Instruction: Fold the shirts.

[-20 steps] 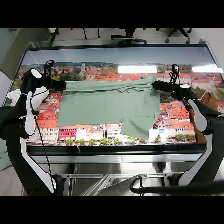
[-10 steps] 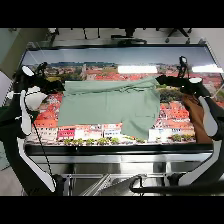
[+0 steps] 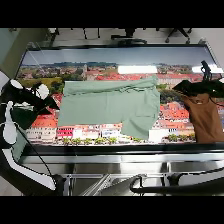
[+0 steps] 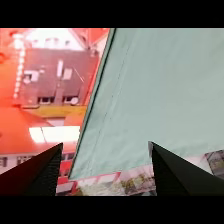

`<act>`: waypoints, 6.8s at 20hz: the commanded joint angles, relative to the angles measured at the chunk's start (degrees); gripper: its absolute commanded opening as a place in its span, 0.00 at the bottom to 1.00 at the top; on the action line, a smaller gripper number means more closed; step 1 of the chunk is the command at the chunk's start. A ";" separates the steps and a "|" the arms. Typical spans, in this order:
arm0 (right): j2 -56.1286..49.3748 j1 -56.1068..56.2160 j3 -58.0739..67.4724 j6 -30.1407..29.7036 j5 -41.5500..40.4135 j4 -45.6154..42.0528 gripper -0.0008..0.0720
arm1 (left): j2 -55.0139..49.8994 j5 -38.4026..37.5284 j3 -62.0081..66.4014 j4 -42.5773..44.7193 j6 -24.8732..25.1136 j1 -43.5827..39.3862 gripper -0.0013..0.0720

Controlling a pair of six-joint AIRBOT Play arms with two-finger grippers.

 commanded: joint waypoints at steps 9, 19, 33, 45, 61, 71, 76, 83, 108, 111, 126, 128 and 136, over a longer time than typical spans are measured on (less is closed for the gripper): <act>12.48 2.23 -32.30 3.93 0.92 -0.59 0.55 | 2.40 8.66 -9.84 -6.19 4.59 -3.34 0.45; 4.90 17.25 -36.20 -2.43 -11.52 12.83 0.47 | 2.40 6.73 -4.66 -6.01 4.61 -3.45 0.04; 28.87 7.15 -35.67 19.26 3.32 -21.18 0.04 | 15.85 -1.75 -21.88 0.52 3.98 -3.19 0.04; 30.51 7.17 -29.42 2.95 -11.26 -4.81 0.04 | 27.69 4.37 -24.37 -5.07 4.57 -3.54 0.04; -7.61 10.34 -4.55 -14.99 -21.44 6.56 0.57 | -5.11 6.80 5.35 -9.53 3.50 -10.14 0.48; -9.79 5.90 -3.30 -11.98 -8.04 0.42 0.90 | -4.61 -6.95 19.34 -9.40 -0.96 -6.86 0.93; -13.27 6.84 -3.30 -11.98 -5.44 2.43 0.80 | -4.61 -11.30 24.63 -10.88 -2.62 -7.58 0.89; -12.41 7.63 -3.28 -14.08 -5.81 4.94 0.04 | -4.68 -5.97 26.25 -12.07 -2.51 -15.52 0.04; 15.34 7.63 2.01 -10.27 11.67 5.66 0.04 | -17.00 28.74 26.32 -35.69 -1.11 -49.16 0.04; 13.81 7.69 2.01 -9.73 11.47 6.14 0.03 | -9.68 19.12 26.32 -36.11 -0.04 -40.96 0.04; -6.32 65.18 2.38 -25.51 -51.58 16.37 0.54 | 13.18 4.15 26.25 -35.87 4.09 -18.43 0.04; -8.74 70.62 2.95 -32.89 -57.16 16.13 0.67 | 12.15 3.13 26.25 -35.91 4.24 -19.87 0.04; 6.08 49.40 2.93 -1.99 -28.33 -11.74 0.67 | 11.45 1.11 26.25 -36.02 4.68 -20.68 0.04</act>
